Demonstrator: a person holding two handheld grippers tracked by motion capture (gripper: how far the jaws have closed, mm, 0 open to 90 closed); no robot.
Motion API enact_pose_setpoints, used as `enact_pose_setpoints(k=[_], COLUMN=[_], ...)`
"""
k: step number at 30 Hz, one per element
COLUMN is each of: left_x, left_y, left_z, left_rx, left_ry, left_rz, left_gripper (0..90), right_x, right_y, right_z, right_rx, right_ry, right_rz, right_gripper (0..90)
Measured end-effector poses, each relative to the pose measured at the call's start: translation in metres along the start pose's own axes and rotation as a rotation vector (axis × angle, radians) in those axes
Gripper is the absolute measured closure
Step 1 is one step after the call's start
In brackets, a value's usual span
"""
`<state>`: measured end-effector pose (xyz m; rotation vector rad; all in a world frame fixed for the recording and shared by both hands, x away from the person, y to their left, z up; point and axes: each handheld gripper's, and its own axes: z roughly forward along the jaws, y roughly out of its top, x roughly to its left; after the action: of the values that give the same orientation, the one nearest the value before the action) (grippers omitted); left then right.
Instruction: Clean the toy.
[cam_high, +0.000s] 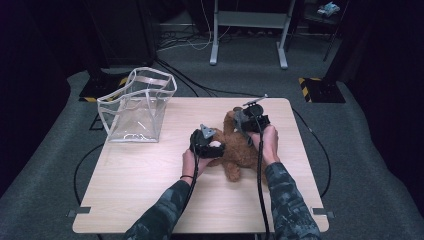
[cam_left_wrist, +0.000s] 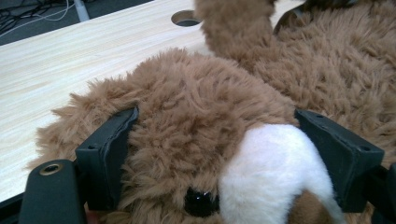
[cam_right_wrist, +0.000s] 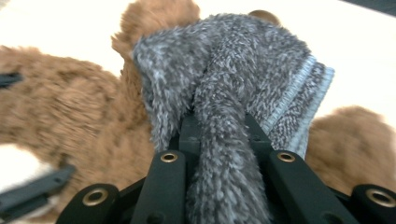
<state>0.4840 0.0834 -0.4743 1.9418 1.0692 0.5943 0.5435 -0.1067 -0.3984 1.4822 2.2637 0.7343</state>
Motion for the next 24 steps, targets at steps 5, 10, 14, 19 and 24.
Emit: enact_pose_setpoints(k=[5,10,14,19,24], left_x=[0.0,0.0,0.002,0.002,0.001], left_y=[0.0,0.0,0.0,0.0,-0.001], left_z=[0.0,0.0,-0.001,-0.001,-0.001], left_rx=[0.003,0.001,0.002,0.003,-0.004], left_ry=[-0.004,-0.002,-0.008,-0.012,-0.006], left_rz=[0.005,0.004,0.004,0.004,-0.003], left_gripper=[17.5,17.5,17.5,17.5,17.4], right_x=[0.013,0.03,0.041,0.045,0.03], right_y=[0.004,0.009,0.014,0.019,0.017], right_z=[0.011,0.02,0.023,0.016,-0.007], right_rx=[0.021,0.013,-0.008,-0.035,-0.075], right_ry=[0.026,0.064,0.119,0.213,0.103], right_rz=[-0.02,-0.043,-0.064,-0.092,-0.054], right_gripper=[75.9,76.0,76.1,76.0,75.9])
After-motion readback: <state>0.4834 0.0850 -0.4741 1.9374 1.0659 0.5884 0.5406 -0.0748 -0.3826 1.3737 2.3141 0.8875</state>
